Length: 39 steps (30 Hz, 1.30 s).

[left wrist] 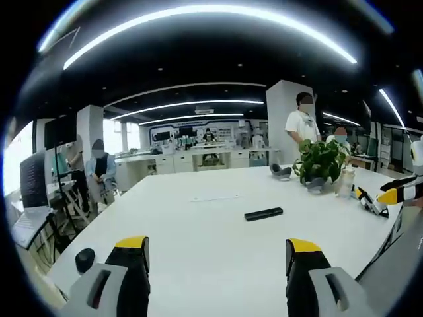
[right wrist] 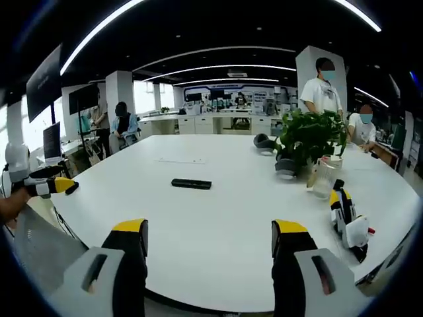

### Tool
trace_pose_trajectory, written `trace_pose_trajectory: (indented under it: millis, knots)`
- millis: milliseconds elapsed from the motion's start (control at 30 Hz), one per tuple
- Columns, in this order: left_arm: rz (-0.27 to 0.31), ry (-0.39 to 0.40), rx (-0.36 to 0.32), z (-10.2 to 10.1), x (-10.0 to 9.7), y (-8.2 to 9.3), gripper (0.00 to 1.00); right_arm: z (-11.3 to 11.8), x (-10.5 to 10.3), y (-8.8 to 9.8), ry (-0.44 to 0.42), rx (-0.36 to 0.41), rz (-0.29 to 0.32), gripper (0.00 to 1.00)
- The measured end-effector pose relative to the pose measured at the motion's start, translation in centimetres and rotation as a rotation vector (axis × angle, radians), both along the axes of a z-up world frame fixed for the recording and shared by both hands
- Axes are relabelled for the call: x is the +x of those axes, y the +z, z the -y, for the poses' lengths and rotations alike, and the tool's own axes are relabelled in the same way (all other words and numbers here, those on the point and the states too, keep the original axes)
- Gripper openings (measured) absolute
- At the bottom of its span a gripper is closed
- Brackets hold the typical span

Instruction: Press the specified remote control buttons in sequence, fully releasing each button before pressing the next.

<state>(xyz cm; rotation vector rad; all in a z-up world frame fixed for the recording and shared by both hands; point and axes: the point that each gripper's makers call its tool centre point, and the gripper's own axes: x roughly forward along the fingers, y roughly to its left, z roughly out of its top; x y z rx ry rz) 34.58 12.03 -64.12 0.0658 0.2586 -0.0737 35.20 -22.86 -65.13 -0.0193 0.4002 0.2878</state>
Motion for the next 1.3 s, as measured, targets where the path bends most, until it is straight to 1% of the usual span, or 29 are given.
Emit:
trace_pose_trajectory:
  millis: [267,633,767,1033,1133,1300]
  knots:
    - [0.001,0.008,-0.001,-0.15,-0.01,0.04,0.87,0.03,0.01,-0.20,0.000,-0.007,-0.012,0.78]
    - [-0.027,-0.002,0.013,0.06,0.00,-0.48,0.86,0.11,-0.01,-0.48,-0.002,-0.010,-0.025,0.76]
    - [-0.030,-0.012,0.016,0.31,-0.02,-0.51,0.86,0.13,-0.02,-0.55,-0.002,-0.012,-0.028,0.76]
    - [-0.040,-0.009,0.022,0.16,-0.03,-0.71,0.86,0.07,0.03,-0.68,-0.004,-0.013,-0.036,0.75]
    - [-0.036,-0.008,0.028,0.08,-0.01,-0.65,0.86,0.12,0.04,-0.73,-0.007,-0.011,-0.039,0.75]
    - [-0.047,-0.009,0.027,0.06,0.00,-0.89,0.86,0.13,0.03,-0.81,-0.006,-0.014,-0.043,0.75]
